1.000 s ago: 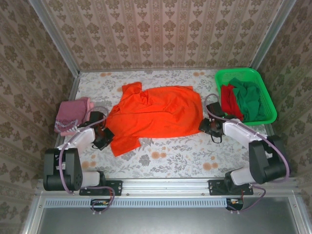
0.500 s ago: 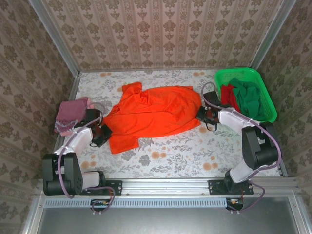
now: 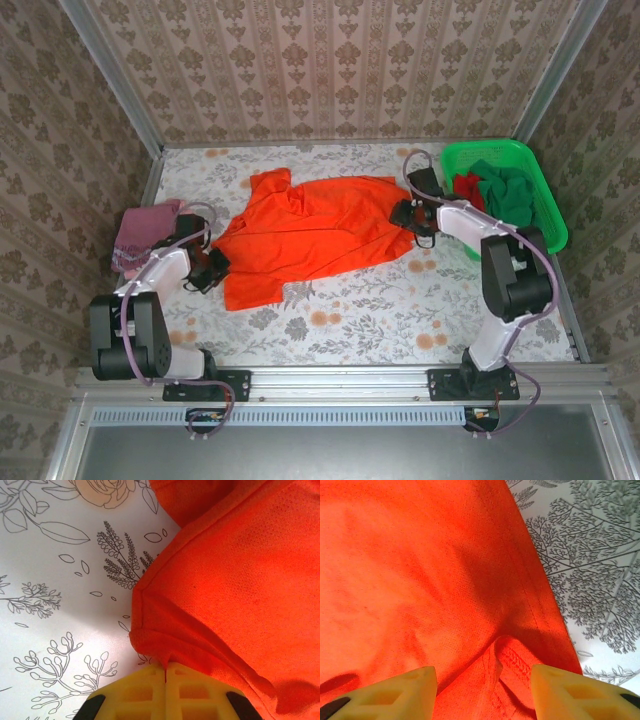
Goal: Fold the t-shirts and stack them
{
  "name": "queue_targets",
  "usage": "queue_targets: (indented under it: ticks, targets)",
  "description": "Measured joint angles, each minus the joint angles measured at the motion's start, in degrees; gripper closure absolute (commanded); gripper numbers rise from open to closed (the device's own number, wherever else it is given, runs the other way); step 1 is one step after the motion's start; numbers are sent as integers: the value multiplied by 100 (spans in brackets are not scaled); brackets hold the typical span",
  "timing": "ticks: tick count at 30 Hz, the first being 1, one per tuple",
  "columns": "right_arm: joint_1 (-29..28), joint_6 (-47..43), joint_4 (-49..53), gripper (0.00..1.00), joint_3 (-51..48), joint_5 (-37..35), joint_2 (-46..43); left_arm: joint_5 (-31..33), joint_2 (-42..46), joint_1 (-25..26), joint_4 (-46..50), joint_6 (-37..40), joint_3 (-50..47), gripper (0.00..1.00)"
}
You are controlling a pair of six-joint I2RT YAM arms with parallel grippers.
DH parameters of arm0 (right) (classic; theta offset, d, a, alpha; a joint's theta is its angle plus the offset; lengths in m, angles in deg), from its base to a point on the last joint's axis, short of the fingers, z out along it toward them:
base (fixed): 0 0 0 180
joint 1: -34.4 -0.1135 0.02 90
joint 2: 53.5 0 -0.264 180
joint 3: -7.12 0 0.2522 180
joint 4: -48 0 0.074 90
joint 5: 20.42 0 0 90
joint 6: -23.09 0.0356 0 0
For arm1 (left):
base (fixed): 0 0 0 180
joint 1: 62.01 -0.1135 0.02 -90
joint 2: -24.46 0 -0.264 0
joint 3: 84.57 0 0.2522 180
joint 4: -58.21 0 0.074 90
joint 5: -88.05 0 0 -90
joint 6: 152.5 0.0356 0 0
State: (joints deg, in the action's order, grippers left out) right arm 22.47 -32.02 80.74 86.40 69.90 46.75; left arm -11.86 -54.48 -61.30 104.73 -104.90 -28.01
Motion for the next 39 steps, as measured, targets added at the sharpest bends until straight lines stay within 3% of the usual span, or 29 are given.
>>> queue_targets:
  ticks: [5,8,19,28,31,35,39]
  targets:
    - [28,173,-114,64,-726,-55,-931,-17,0,0,-4,-2,0,100]
    - [83,310,-116,71,-940,0,-977,-24,0,0,-17,0,0,100]
    - [105,280,76,76,-358,236,-20,-70,-52,-2,-63,17,-2,100]
    - [-28,192,365,71,22,350,452,-85,-52,0,-160,20,-7,100]
    - [-74,125,468,74,33,361,476,-85,-52,0,-173,20,-7,100]
    - [-90,35,608,97,33,409,474,-85,-52,-2,-219,20,-9,100]
    - [-90,-44,704,100,20,444,459,-103,-52,-7,-240,20,-17,100]
